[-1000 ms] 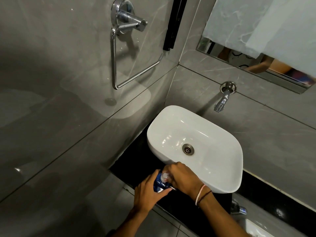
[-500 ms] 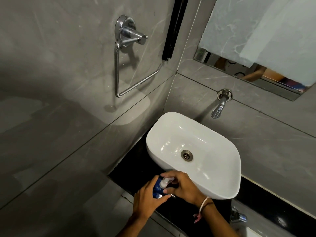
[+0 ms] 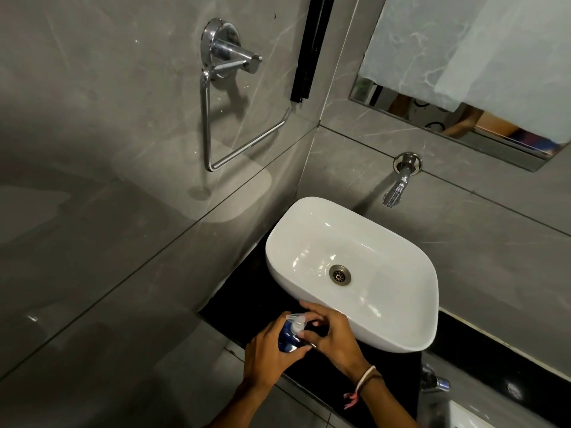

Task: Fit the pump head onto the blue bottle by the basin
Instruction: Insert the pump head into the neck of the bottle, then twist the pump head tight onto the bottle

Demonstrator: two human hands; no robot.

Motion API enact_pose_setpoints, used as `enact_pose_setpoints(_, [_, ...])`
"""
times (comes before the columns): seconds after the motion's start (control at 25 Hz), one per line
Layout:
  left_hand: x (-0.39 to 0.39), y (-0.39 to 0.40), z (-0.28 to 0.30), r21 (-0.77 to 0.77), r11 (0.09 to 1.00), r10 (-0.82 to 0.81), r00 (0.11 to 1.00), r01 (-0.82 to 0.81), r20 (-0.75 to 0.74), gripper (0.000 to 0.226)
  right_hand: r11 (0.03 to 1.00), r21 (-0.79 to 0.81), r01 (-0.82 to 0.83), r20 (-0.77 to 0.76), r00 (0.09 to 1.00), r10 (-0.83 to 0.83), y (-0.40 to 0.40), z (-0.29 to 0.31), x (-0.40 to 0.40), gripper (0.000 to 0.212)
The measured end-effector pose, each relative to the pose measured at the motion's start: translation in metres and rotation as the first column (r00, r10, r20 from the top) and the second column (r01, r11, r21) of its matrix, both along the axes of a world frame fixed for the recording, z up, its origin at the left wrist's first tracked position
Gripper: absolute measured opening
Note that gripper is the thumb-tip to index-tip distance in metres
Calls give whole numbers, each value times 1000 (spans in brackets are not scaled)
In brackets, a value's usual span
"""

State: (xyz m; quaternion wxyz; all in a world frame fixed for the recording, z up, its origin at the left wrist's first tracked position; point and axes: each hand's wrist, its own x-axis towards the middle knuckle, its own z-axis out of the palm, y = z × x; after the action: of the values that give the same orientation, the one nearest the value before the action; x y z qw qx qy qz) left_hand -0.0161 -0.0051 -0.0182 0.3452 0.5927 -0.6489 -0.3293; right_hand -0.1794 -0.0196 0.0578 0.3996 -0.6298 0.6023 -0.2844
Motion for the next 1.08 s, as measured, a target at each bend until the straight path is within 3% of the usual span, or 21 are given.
enact_pose_setpoints(0.12, [1, 0, 0, -17, 1000, -23, 999, 23, -22, 83, 993, -53, -109, -238, 967, 94, -5, 7, -1, 41])
enact_pose_setpoints(0.2, [2, 0, 0, -23, 999, -28, 998, 27, -50, 89, 986, -33, -166, -281, 948, 150, -7, 6, -4, 44])
enact_pose_setpoints(0.32, [2, 2, -1, -34, 999, -34, 999, 33, -30, 97, 997, -39, -72, -195, 979, 63, -8, 4, -4, 31])
enact_pose_setpoints(0.48, [3, -2, -6, -119, 991, -44, 996, 53, 78, 98, 998, 3, -64, -62, 996, 64, -5, -5, 0, 45])
enact_pose_setpoints(0.64, [1, -7, -12, -188, 980, -35, 989, 62, 144, 95, 999, 0, 50, 76, 996, -50, -1, -19, 5, 25])
enact_pose_setpoints(0.76, [1, -9, -17, -209, 975, -38, 984, 75, 175, 91, 982, -37, 185, 122, 976, -179, 2, -27, 9, 34])
enact_pose_setpoints(0.92, [3, -10, -21, -219, 973, -28, 974, 79, 225, 88, 992, -42, 115, 109, 988, -110, 7, -32, 10, 38])
enact_pose_setpoints(1.08, [3, -11, -22, -218, 973, -28, 974, 79, 226, 86, 963, -121, 240, 90, 969, -230, 13, -31, 18, 42])
